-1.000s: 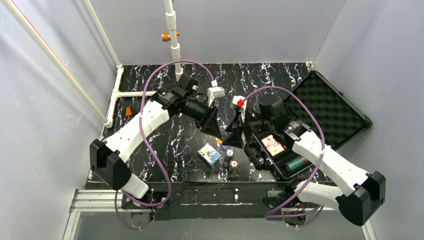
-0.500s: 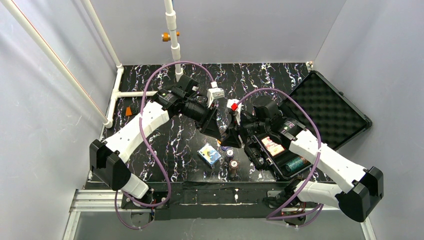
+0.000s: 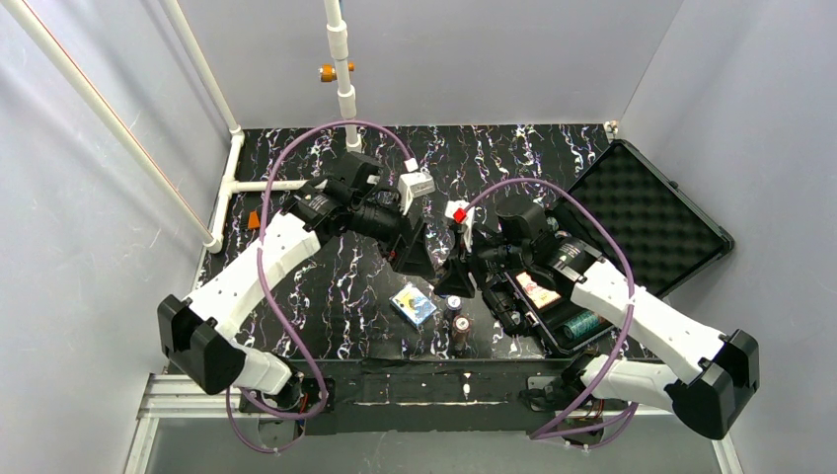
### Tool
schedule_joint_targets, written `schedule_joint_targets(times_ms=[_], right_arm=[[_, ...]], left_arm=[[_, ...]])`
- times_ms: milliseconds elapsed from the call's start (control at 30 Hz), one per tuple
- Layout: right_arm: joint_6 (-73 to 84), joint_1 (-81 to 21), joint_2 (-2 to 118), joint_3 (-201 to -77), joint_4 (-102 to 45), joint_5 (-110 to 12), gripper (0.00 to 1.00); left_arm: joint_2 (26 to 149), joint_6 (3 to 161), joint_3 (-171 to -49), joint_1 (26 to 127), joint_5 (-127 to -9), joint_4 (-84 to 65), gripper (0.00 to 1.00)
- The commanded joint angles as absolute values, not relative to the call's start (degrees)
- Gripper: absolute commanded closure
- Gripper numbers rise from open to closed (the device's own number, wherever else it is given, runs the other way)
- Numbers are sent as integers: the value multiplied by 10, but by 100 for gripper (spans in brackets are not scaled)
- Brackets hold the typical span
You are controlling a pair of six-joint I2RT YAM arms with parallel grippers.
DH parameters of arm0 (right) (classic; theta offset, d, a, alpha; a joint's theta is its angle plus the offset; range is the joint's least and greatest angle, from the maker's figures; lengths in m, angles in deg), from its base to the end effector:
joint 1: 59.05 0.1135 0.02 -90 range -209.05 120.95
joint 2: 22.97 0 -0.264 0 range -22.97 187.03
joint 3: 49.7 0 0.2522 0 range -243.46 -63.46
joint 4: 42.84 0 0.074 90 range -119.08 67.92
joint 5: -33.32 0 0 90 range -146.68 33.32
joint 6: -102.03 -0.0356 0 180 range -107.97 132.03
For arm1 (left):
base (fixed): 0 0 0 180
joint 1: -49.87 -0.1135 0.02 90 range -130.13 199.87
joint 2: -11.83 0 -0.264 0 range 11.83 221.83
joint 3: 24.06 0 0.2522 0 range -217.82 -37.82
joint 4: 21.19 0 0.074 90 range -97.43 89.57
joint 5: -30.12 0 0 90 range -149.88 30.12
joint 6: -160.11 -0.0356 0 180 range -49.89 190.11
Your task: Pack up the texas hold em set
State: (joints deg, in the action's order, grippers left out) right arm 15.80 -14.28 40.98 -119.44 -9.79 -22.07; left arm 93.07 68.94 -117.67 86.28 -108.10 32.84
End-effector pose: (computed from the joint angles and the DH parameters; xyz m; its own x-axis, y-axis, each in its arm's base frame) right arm 0.1610 0.1882 0.3288 -0.2628 -0.3369 -0.9041 -0.9574 0.2070 0.2011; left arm 0.2250 -0.1989 0.3635 -0.5176 0.3987 -0.7571 0.8546 0.1974 -0.4803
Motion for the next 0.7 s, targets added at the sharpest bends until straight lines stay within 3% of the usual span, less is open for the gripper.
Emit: schedule_joint_targets(times_ms=[0, 67, 267, 667], right_arm=[[131, -138, 374, -1190, -154, -233, 99], [125, -138, 372, -1179, -160, -256, 99], [54, -138, 357, -1119, -229, -336, 99], [-70, -138, 303, -1061, -233, -574, 99]], left_arm=[[886, 690, -1160, 862, -1029, 293, 6], [872, 691, -1146, 861, -998, 279, 2], [820, 690, -1118, 860, -880, 250, 2], [669, 678, -1000, 861, -559, 109, 2]])
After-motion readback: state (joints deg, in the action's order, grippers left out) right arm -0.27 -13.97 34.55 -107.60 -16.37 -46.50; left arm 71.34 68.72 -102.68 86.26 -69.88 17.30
